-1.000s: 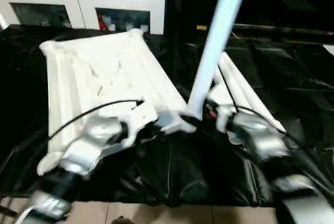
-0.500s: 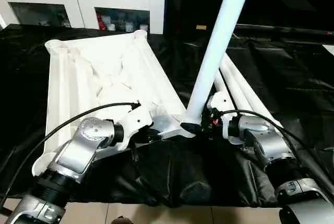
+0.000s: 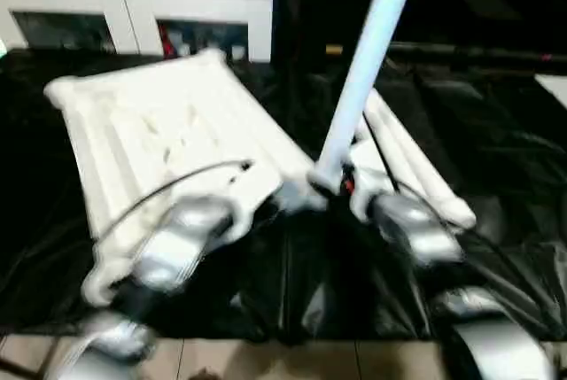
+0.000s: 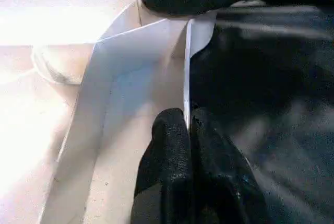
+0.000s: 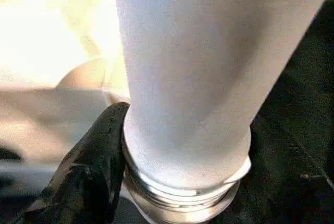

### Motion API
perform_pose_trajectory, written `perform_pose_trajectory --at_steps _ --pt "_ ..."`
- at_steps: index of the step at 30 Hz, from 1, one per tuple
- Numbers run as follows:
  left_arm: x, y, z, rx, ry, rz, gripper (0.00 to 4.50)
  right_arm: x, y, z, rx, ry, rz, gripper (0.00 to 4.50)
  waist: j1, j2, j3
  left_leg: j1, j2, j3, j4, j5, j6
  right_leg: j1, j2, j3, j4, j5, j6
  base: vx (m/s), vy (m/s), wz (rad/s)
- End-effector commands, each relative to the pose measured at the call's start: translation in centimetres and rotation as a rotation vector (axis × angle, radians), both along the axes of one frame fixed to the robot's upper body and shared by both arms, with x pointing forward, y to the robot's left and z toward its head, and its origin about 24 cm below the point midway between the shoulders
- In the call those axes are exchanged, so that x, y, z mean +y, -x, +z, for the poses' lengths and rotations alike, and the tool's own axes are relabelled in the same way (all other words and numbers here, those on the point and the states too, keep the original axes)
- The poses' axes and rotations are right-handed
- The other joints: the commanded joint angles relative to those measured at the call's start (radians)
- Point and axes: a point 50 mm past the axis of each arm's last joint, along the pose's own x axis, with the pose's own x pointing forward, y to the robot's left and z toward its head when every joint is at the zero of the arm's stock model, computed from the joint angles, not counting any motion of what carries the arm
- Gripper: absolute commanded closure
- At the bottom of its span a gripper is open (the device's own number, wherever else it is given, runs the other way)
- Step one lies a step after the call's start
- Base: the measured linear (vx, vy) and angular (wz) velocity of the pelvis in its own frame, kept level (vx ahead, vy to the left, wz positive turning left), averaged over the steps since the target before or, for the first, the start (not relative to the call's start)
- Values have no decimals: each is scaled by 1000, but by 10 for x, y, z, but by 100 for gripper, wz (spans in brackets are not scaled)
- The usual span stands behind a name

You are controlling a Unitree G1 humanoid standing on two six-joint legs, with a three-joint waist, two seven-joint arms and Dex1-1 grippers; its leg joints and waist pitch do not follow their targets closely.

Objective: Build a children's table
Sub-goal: Rotate leg to tighten

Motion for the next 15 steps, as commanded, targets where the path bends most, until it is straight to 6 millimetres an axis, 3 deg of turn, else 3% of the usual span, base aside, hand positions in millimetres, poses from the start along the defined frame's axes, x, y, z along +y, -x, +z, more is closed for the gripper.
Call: perform_pose_trajectory --at_steps 1,3,4,8,11,12,15 --pt "-16 -10 13 -65 25 39 450 35 8 -12 87 -49 18 176 2 3 -60 -3 7 5 -65 -197 4 49 -64 59 -106 -315 -121 0 0 0" --pt "-22 -9 15 -71 33 16 450 44 8 -10 75 -53 29 176 3 3 -63 -8 8 3 -65 -189 6 53 -64 58 -100 -274 -116 0 0 0" --pt "-24 -9 15 -73 33 8 450 47 8 -9 63 -48 37 120 3 0 -63 -9 8 3 -66 -186 7 54 -65 58 -100 -266 -117 0 0 0" --pt "-21 -5 16 -83 40 -39 450 48 7 -6 66 -104 66 96 3 2 -64 -11 7 5 -65 -176 21 55 -64 58 -95 -220 -129 0 0 0" --pt "-12 -1 14 -80 46 -75 450 37 4 -5 42 -67 69 70 1 2 -62 -12 8 5 -65 -174 26 55 -65 59 -96 -221 -135 0 0 0" --pt "-8 1 14 -73 51 -82 450 32 3 -4 28 -48 70 55 -1 7 -63 -10 9 5 -65 -178 24 55 -65 60 -95 -224 -140 0 0 0" --pt "2 7 14 -65 69 -126 450 18 0 0 -6 -25 93 55 -4 6 -63 -11 11 7 -64 -170 31 55 -64 61 -93 -199 -156 0 0 0"
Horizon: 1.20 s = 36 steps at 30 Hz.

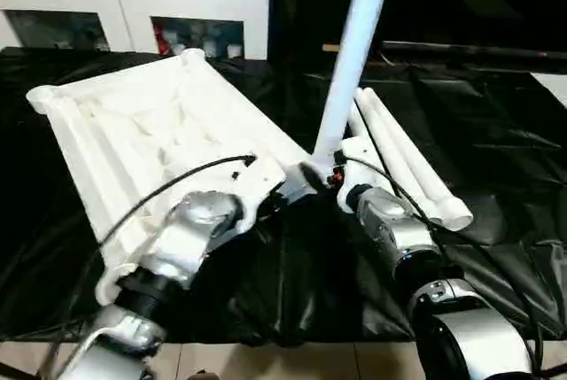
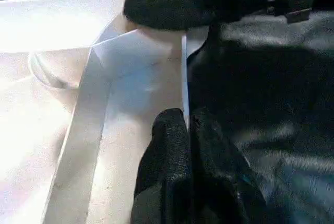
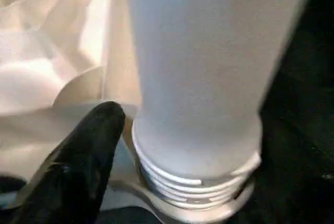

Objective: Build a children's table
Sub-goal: Rotate leg to tighten

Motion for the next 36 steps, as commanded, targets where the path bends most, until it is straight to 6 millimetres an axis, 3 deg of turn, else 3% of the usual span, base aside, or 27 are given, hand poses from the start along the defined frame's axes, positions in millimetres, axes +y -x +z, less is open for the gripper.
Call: perform_pose_trajectory --at_steps 1,8,15,19,28,32,34,36 --pt "-7 6 11 -31 79 -102 450 -2 0 3 -16 14 77 55 5 7 -63 -7 10 5 -62 -171 32 57 -65 59 -93 -201 -156 0 0 0" --pt "13 19 13 -8 76 -230 450 -34 6 13 -68 107 277 55 12 7 -66 -8 10 7 -60 -135 53 62 -61 60 -82 -115 -181 0 0 0" --pt "26 24 15 17 50 -279 450 -45 14 19 -56 117 445 55 14 7 -64 -6 11 8 -60 -146 60 63 -61 61 -84 -128 -189 0 0 0" --pt "29 28 14 34 41 -303 450 -44 18 19 -42 133 508 88 14 7 -65 -6 12 8 -59 -142 59 62 -60 61 -82 -119 -197 0 0 0" --pt "32 30 13 44 35 -310 450 -41 22 16 -33 134 549 166 15 5 -66 -7 11 8 -58 -121 57 65 -60 61 -78 -98 -201 0 0 0" --pt "32 31 12 46 34 -311 450 -39 24 14 -24 124 554 173 15 4 -66 -6 11 9 -58 -122 58 64 -59 61 -78 -94 -202 0 0 0" --pt "30 30 12 43 40 -300 450 -38 23 12 -22 115 525 175 14 5 -66 -6 10 9 -58 -125 54 65 -59 61 -79 -104 -200 0 0 0" --pt "23 24 11 25 49 -246 450 -35 17 6 -16 104 389 175 14 6 -65 -6 11 9 -59 -122 46 63 -60 62 -79 -109 -200 0 0 0"
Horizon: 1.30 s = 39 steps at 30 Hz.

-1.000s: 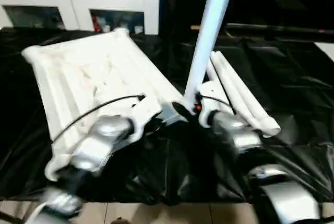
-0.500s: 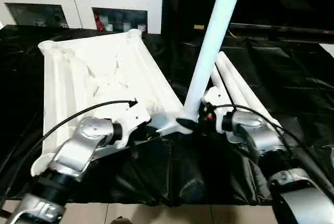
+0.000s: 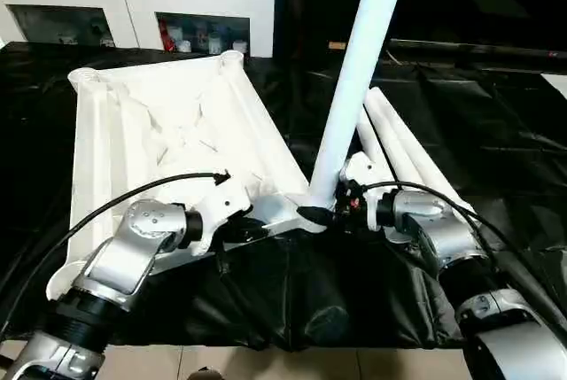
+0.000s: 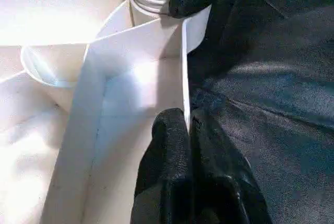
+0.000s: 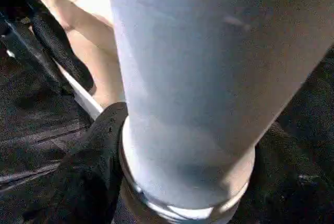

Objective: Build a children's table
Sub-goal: Rotate leg to tighten

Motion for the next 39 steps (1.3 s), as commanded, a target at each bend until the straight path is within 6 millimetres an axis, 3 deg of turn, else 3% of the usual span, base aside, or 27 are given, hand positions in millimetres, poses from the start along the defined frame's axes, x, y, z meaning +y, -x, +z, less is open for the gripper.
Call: perform_pose_trajectory --at_steps 1,2,5,7,9,11,13,15,18,21,25,33,34,39 --pt "-15 -3 6 -34 48 -1 450 -6 -6 -7 8 3 -171 176 1 6 -65 -4 9 5 -61 -123 40 62 -62 60 -75 -113 -199 0 0 0" --pt "-25 -13 4 -57 48 90 450 1 -12 -14 31 -15 -324 176 -2 7 -65 -3 8 6 -61 -133 28 61 -62 60 -76 -135 -195 0 0 0" --pt "-35 -21 4 -72 45 152 450 9 -15 -19 64 -35 -439 176 -2 6 -62 3 5 5 -63 -174 5 59 -67 61 -91 -246 -164 0 0 0" --pt "-49 -31 5 -91 44 249 450 23 -19 -22 97 -61 -550 176 -2 6 -63 2 6 6 -63 -171 6 57 -66 63 -91 -238 -153 0 0 0" --pt "-66 -37 8 -110 53 297 450 45 -18 -22 119 -81 -559 176 3 9 -66 4 6 6 -61 -167 4 55 -64 61 -88 -210 -151 0 0 0" --pt "-70 -36 9 -111 62 281 450 52 -18 -20 123 -94 -546 176 6 7 -68 -1 6 5 -60 -151 9 59 -64 61 -83 -171 -151 0 0 0" --pt "-76 -35 11 -117 74 251 450 60 -18 -18 133 -124 -533 106 6 5 -69 -6 4 5 -60 -136 18 61 -63 61 -79 -138 -152 0 0 0" --pt "-77 -33 12 -121 86 225 450 63 -19 -15 138 -142 -525 106 4 4 -68 -6 4 5 -61 -143 24 61 -64 60 -80 -139 -155 0 0 0" --pt "-71 -31 12 -128 88 203 450 54 -22 -14 96 -98 -539 65 3 4 -66 -6 5 5 -62 -149 24 59 -65 59 -83 -163 -151 0 0 0" --pt "-61 -28 12 -126 84 174 450 36 -26 -13 -23 31 -532 61 1 4 -66 -5 5 6 -62 -150 21 57 -65 60 -84 -174 -152 0 0 0" --pt "-55 -23 11 -115 90 122 450 23 -27 -10 -18 11 -502 61 2 6 -65 -7 6 6 -61 -150 29 60 -66 61 -83 -161 -154 0 0 0" --pt "-39 -8 12 -73 110 -2 450 -7 -17 1 -47 16 -248 61 5 4 -66 -6 8 7 -57 -130 59 62 -61 61 -77 -101 -183 0 0 0" --pt "-36 -6 11 -66 106 -12 450 -11 -15 2 -42 14 -216 61 5 9 -66 -7 8 7 -58 -132 59 62 -61 61 -76 -101 -186 0 0 0" --pt "-23 -1 10 -41 85 -42 450 -22 -8 5 -24 8 -117 61 8 7 -65 -6 8 7 -58 -139 63 63 -61 60 -79 -120 -190 0 0 0"
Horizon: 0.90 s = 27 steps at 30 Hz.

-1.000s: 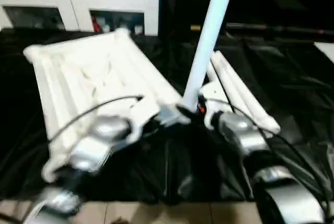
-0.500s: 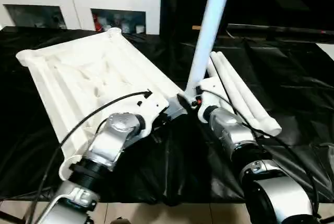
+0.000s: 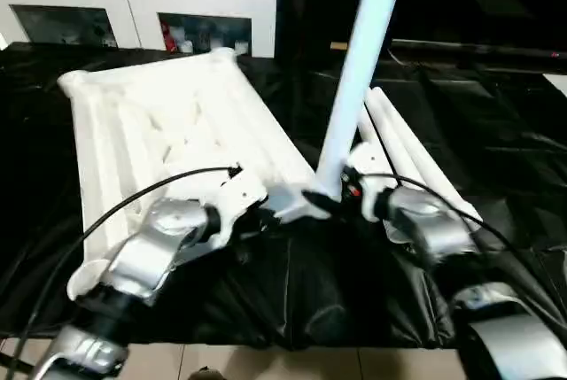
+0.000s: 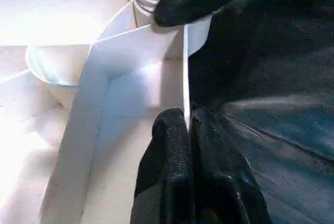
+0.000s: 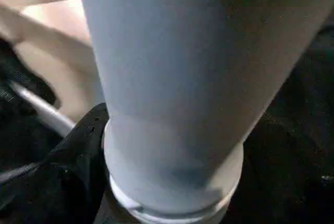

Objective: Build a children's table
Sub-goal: Rotate leg to tighten

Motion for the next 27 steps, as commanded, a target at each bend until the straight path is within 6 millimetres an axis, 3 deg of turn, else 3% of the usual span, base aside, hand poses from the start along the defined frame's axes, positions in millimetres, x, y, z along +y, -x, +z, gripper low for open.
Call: perform_pose_trajectory --at_steps 1,7,8,9,10,20,21,23,24,27 --pt "-5 5 10 -22 54 -98 450 -10 0 6 4 -6 8 61 1 7 -66 -4 9 5 -58 -141 62 63 -62 57 -78 -123 -191 0 0 0" --pt "3 9 9 -4 31 -117 450 -9 3 6 18 4 69 107 -3 7 -66 -4 9 4 -59 -140 55 63 -61 57 -77 -126 -196 0 0 0" --pt "3 9 9 -3 29 -118 450 -9 4 6 20 6 75 121 -3 2 -66 -4 9 4 -59 -138 56 63 -61 57 -77 -124 -196 0 0 0" --pt "4 9 9 -2 27 -119 450 -8 4 5 23 8 82 138 -3 6 -67 -3 10 4 -59 -130 56 63 -62 57 -74 -110 -202 0 0 0" --pt "4 9 9 -1 27 -120 450 -8 5 5 24 8 86 138 -4 2 -67 -4 9 5 -58 -128 57 63 -61 57 -74 -106 -202 0 0 0" --pt "3 8 8 -11 31 -82 450 0 8 1 52 -26 84 178 -3 1 -66 -3 9 5 -59 -123 57 63 -62 58 -75 -118 -196 0 0 0" --pt "-1 -2 7 -27 24 13 450 5 2 -5 49 -36 -36 178 -4 -3 -64 -4 9 7 -58 -125 54 63 -63 59 -77 -126 -194 0 0 0" --pt "-3 -6 6 -35 19 53 450 8 -1 -7 51 -37 -89 178 -5 1 -62 1 7 5 -62 -148 35 59 -64 58 -84 -191 -183 0 0 0" --pt "-6 -14 6 -56 12 129 450 13 -4 -11 63 -44 -175 178 -8 -5 -63 -2 6 6 -61 -150 28 62 -65 58 -85 -213 -172 0 0 0" --pt "-15 -27 6 -78 16 263 450 25 -9 -17 93 -77 -318 178 -5 -1 -64 2 6 4 -61 -151 18 60 -67 59 -89 -242 -156 0 0 0"
